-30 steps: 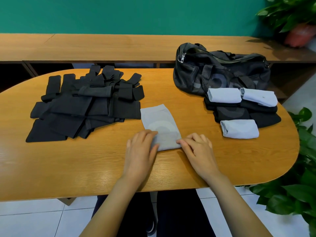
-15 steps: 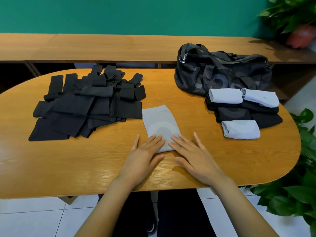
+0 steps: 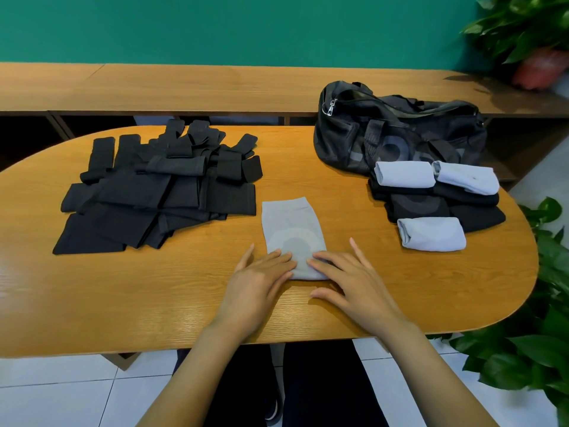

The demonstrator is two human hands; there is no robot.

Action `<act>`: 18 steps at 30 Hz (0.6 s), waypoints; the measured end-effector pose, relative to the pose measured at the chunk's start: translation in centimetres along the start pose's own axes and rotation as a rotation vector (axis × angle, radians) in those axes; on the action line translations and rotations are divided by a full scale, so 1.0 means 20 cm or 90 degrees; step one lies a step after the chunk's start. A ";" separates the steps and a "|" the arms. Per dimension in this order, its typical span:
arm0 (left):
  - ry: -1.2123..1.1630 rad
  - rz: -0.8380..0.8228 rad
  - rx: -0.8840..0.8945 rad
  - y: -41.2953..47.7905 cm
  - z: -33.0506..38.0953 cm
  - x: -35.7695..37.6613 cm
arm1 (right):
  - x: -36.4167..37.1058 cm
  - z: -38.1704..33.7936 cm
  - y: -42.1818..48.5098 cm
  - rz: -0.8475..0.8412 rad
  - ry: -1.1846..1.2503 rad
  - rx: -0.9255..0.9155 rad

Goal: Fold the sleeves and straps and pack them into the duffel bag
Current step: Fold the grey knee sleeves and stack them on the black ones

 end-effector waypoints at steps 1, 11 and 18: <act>-0.004 0.005 -0.002 0.00 0.00 -0.01 | -0.01 0.00 0.00 0.013 0.001 -0.003; -0.110 0.000 -0.037 0.00 -0.02 -0.04 | -0.12 0.01 0.03 0.135 0.036 0.042; -0.150 0.051 -0.075 0.01 -0.07 -0.07 | -0.15 0.04 0.04 0.172 0.025 0.090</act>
Point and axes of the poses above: each hand's wrist, its own y-axis towards the middle knuckle, its own x-axis out of the palm, z = x × y, the point moved 9 cm from there along y, towards the middle knuckle, and after that the axes turned 7 degrees about -z, right-handed, at the moved point
